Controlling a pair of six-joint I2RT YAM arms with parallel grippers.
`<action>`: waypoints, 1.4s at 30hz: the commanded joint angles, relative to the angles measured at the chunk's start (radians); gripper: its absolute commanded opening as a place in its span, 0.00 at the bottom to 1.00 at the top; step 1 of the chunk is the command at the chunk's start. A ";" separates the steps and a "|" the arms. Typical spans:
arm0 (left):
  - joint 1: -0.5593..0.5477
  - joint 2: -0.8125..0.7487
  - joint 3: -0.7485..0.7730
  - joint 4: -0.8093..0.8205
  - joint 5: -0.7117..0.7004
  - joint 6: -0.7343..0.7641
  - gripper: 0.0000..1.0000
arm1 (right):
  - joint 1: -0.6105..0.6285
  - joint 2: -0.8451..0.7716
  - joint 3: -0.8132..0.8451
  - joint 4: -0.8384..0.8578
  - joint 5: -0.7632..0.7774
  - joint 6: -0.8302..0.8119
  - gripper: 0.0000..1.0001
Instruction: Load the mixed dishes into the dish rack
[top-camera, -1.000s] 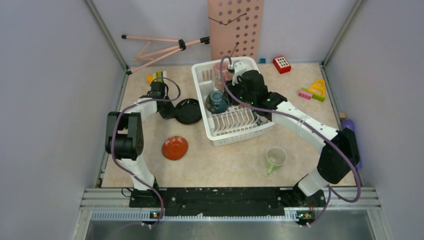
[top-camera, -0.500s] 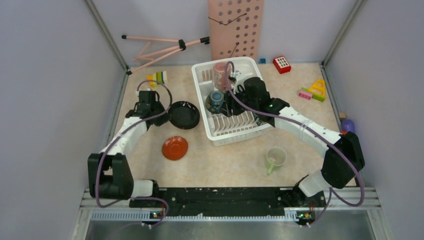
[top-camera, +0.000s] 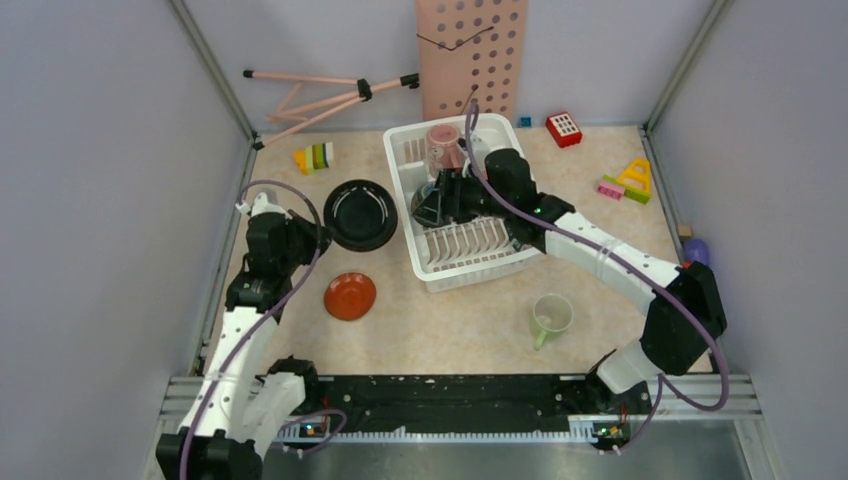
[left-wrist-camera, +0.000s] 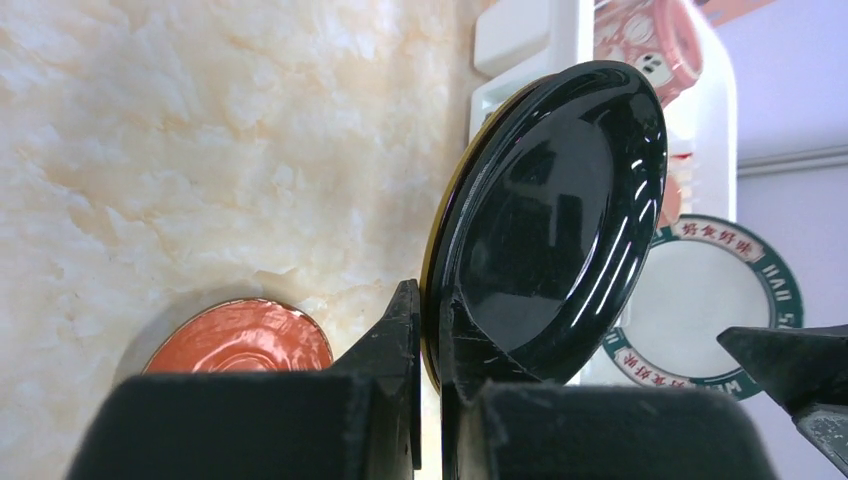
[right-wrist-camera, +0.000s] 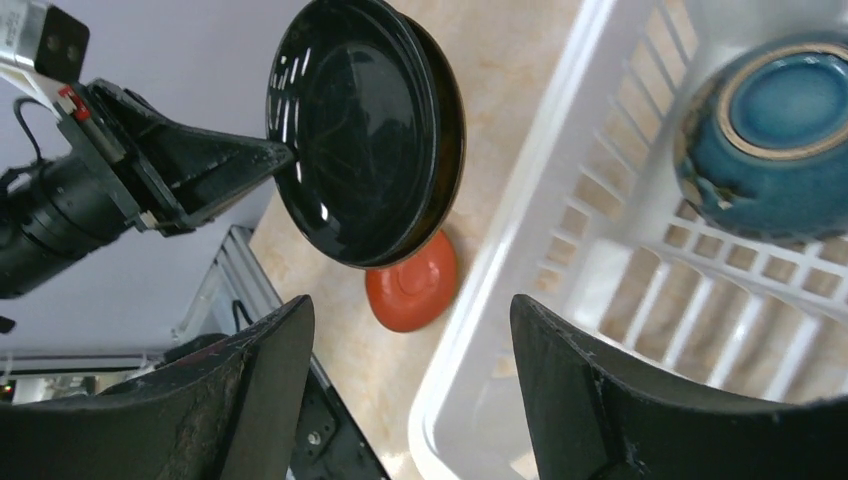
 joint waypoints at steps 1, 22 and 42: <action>0.002 -0.102 0.018 0.070 -0.076 -0.034 0.00 | 0.048 0.043 0.118 0.083 0.004 0.061 0.70; 0.002 -0.092 0.049 0.057 0.052 -0.034 0.00 | 0.090 0.258 0.250 0.163 -0.070 0.153 0.57; 0.004 -0.039 0.035 0.112 0.153 -0.034 0.00 | 0.102 0.370 0.277 0.276 -0.187 0.254 0.32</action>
